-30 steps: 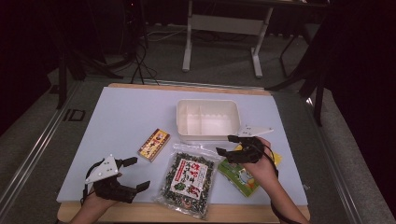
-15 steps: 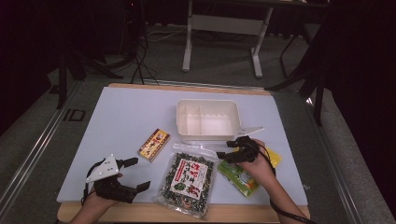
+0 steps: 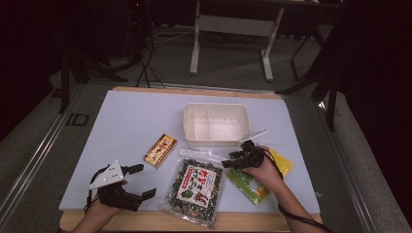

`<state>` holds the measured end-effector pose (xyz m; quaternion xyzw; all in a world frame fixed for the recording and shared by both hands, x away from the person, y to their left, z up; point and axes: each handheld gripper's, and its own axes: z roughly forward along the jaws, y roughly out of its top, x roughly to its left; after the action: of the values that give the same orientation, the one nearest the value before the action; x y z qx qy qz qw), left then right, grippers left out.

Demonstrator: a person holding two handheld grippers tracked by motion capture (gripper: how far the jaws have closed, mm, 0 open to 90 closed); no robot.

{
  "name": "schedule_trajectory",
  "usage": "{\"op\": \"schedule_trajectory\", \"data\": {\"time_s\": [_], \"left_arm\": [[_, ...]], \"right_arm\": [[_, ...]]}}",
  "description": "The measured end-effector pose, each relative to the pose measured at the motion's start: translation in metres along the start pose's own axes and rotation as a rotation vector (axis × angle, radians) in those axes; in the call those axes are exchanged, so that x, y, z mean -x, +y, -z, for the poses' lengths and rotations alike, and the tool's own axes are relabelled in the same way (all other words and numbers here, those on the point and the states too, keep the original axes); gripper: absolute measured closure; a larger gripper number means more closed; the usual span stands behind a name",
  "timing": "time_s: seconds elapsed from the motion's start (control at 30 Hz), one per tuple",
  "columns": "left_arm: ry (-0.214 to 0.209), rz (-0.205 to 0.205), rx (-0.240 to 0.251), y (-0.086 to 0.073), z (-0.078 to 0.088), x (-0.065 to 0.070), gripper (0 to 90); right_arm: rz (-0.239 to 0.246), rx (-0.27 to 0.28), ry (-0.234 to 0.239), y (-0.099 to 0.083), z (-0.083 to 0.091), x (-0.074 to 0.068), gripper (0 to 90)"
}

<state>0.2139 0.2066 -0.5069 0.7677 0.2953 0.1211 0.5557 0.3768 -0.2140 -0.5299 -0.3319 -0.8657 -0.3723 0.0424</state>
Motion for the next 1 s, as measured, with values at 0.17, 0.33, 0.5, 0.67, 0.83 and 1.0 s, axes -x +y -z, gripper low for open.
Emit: {"op": "schedule_trajectory", "data": {"time_s": [0.17, 0.33, 0.5, 0.67, 0.83, 1.0], "left_arm": [[-0.002, 0.000, -0.004, 0.000, -0.001, 0.000, 6.6], [-0.001, 0.003, -0.007, 0.000, -0.002, 0.000, 6.6], [0.001, 0.006, -0.004, 0.000, -0.001, 0.000, 7.5], [0.001, 0.014, -0.004, 0.000, -0.001, -0.001, 7.6], [-0.003, 0.022, -0.012, -0.001, -0.002, -0.002, 7.6], [-0.005, 0.029, -0.014, 0.000, -0.002, -0.003, 7.6]], "right_arm": [[-0.001, -0.050, 0.047, 0.000, -0.004, 0.002, 63.2], [0.011, -0.080, 0.064, 0.005, -0.002, -0.003, 86.9], [0.055, -0.091, 0.026, 0.008, 0.000, -0.012, 89.4], [0.087, -0.096, -0.020, 0.011, 0.005, -0.020, 89.5], [0.098, -0.062, -0.027, 0.015, 0.015, -0.026, 89.6], [0.134, -0.030, -0.043, 0.020, 0.026, -0.036, 89.6]]}}
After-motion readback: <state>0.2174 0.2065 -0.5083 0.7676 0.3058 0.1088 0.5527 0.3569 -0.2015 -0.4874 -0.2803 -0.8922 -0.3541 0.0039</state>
